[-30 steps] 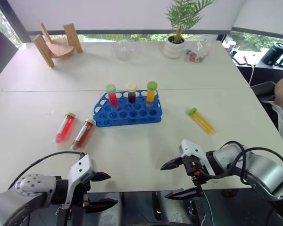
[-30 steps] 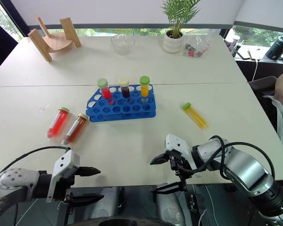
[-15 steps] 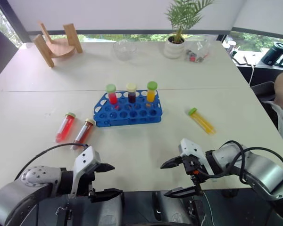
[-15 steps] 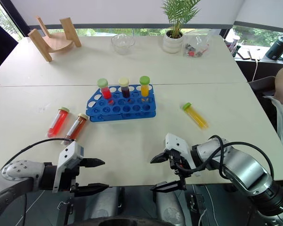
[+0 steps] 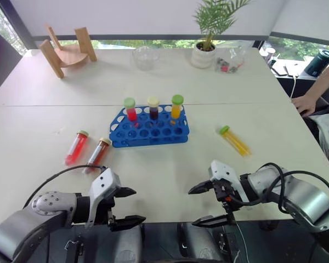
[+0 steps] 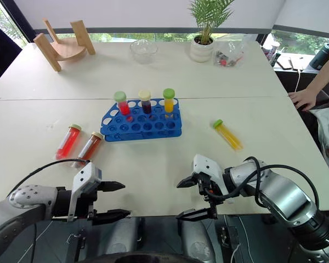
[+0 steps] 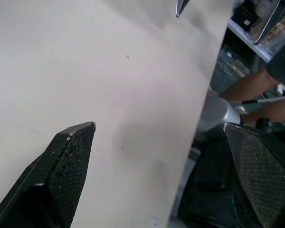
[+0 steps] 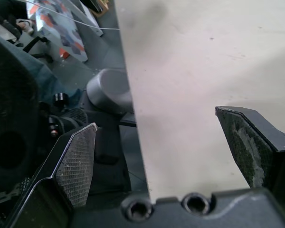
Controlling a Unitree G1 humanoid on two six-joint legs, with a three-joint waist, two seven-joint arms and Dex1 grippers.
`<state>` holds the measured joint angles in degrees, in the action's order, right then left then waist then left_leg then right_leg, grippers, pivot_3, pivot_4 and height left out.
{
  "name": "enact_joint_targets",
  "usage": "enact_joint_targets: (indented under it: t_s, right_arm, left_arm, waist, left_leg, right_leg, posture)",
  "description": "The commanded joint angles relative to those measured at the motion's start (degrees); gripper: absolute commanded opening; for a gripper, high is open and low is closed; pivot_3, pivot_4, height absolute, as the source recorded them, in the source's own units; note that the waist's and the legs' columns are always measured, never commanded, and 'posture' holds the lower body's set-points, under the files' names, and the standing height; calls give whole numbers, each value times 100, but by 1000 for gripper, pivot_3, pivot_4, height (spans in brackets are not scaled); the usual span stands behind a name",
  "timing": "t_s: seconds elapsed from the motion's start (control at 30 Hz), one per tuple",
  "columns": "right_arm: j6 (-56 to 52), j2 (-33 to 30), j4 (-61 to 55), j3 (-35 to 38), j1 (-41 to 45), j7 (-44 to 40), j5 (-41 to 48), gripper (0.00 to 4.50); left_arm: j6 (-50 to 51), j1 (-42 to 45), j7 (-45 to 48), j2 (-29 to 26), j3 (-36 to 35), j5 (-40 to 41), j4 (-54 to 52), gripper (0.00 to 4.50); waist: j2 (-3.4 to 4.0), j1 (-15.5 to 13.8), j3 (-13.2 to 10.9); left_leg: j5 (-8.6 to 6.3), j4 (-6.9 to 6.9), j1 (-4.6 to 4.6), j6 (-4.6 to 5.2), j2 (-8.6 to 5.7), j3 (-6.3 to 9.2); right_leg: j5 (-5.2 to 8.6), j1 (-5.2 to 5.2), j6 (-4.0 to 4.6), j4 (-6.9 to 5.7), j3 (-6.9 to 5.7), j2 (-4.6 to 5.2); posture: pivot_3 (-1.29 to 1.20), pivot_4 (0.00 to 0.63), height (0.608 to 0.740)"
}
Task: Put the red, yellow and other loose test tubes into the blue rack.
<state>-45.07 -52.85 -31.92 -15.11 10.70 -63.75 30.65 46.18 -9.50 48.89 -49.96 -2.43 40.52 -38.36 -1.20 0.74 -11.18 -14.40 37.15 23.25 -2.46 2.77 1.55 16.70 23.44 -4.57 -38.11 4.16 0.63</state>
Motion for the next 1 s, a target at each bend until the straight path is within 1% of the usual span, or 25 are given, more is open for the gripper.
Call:
enact_joint_targets:
  t_s: [0.03,0.1,0.17,0.2,0.23,0.3,0.33,0.4,0.47,0.57,0.67,0.7,0.8,1.0]
  right_arm:
    - [-108,-186,-94,491,146,-2,200,4425]
    - [-516,-267,-43,919,420,89,532,4425]
    - [-1215,-397,195,1367,1160,255,913,4425]
    - [-1400,-466,382,1525,1491,270,1007,4425]
    - [-1456,-624,631,1520,1875,235,897,4425]
    - [-1294,-1006,1299,1120,2615,133,279,4425]
    - [-1315,-1195,1703,728,3020,-28,-41,4425]
    - [-1284,-1432,2235,200,3450,-396,-411,4425]
    - [-1246,-1465,2776,-395,3854,-686,-876,4425]
    - [-1060,-1258,3543,-1099,4348,-941,-1580,4425]
    - [-1251,-726,4276,-1653,4841,-968,-2067,4425]
    - [-1229,-538,4570,-1782,4962,-860,-2285,4425]
    - [-873,-66,5574,-2007,5193,-647,-2836,4425]
    - [-497,601,7002,-2167,5579,-1056,-3320,4425]
  left_arm:
    - [-125,317,57,-8,65,-124,194,4486]
    - [-13,621,42,-17,75,-66,264,4486]
    - [97,1115,174,-81,-71,191,312,4486]
    - [145,1382,227,-100,-83,273,310,4486]
    - [181,1693,301,-158,-98,328,333,4486]
    - [153,2277,513,-356,-57,297,385,4486]
    - [62,2582,714,-526,-29,230,412,4486]
    - [-37,2988,899,-696,110,103,408,4486]
    - [-201,3411,1059,-818,249,-70,415,4486]
    - [-440,3815,1150,-848,430,-393,502,4486]
    - [-673,3783,1210,-883,555,-702,576,4486]
    - [-714,3734,1189,-854,604,-777,568,4486]
    - [-617,3593,994,-631,726,-785,398,4486]
    - [-279,3508,430,31,1098,-704,-99,4486]
  waist:
    - [0,5,0]
    - [0,5,0]
    - [3,23,-2]
    - [4,23,-3]
    - [4,20,-3]
    - [4,10,-3]
    - [3,7,-3]
    - [2,11,-3]
    - [2,20,-3]
    - [9,36,-7]
    - [13,110,-9]
    - [14,158,-9]
    - [15,180,-10]
    - [15,171,-10]
  left_leg:
    - [0,1,0,0,0,0]
    - [0,1,0,0,-1,-1]
    - [0,3,1,0,-1,0]
    - [1,5,0,0,-1,-1]
    - [1,7,0,0,0,0]
    - [2,6,-1,-1,0,0]
    - [1,5,0,-1,-1,1]
    - [1,-4,4,-1,-1,-3]
    - [-2,-5,7,4,-1,-5]
    - [-14,-6,14,26,-1,-9]
    - [-21,-8,19,38,0,-21]
    - [-21,-8,19,38,0,-21]
    - [-21,-7,22,37,1,-20]
    - [-20,1,30,36,-3,-20]
  right_leg:
    - [0,0,0,0,0,0]
    - [0,-1,-1,0,1,0]
    - [-2,-1,-2,-3,0,0]
    - [-6,1,-2,-5,1,0]
    - [-8,0,-1,-6,0,-1]
    - [-9,-1,-1,-4,-1,-2]
    - [-8,1,0,-2,-2,-2]
    - [-6,6,-2,6,-1,-2]
    - [-6,7,-10,8,-1,0]
    - [-14,18,-30,11,1,-1]
    - [-16,36,-33,-3,13,-3]
    - [-16,41,-33,-6,14,-4]
    - [-16,44,-33,-13,14,-5]
    - [-18,44,-37,-14,15,1]
  posture:
    - [0,150,740]
    - [0,150,740]
    - [0,150,740]
    - [0,150,740]
    - [0,150,740]
    - [0,150,740]
    - [0,150,740]
    - [0,150,740]
    - [0,150,740]
    - [0,150,740]
    - [0,150,740]
    - [0,150,740]
    - [0,150,740]
    - [0,150,740]
